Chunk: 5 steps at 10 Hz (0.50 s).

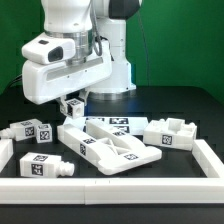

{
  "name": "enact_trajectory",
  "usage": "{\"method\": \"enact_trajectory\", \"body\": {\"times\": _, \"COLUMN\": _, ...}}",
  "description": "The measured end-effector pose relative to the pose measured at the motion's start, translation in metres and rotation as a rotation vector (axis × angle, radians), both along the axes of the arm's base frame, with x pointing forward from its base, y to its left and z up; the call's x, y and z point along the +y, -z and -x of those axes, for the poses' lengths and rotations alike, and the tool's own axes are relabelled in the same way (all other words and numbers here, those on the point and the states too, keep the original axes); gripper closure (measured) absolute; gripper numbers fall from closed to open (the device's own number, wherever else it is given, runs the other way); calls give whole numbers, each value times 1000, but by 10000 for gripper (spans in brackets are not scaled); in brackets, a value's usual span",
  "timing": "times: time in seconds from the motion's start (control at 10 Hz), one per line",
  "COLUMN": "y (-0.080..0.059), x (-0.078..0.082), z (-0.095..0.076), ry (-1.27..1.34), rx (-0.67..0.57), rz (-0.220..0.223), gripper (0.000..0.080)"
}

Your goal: Assemble chair

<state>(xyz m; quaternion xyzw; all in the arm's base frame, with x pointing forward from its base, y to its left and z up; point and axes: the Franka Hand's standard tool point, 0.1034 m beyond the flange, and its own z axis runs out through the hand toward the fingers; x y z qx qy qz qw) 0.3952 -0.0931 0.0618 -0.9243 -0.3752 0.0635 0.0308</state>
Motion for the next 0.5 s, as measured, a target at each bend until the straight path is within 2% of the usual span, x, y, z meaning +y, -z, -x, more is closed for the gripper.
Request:
{"method": "enact_trajectory", "body": {"times": 0.1, "y": 2, "x": 0, "z": 1, "ry": 3, "rx": 2, "rz": -1, "gripper": 517}}
{"method": "enact_trajectory", "body": {"times": 0.4, "y": 19, "x": -12, "z": 33, "ry": 87, "rx": -3, "rz": 6, "gripper": 517}}
{"method": "enact_trajectory", "body": {"times": 0.5, "y": 20, "x": -15, "z": 36, "ry": 93, "rx": 1, "rz": 7, "gripper": 517}}
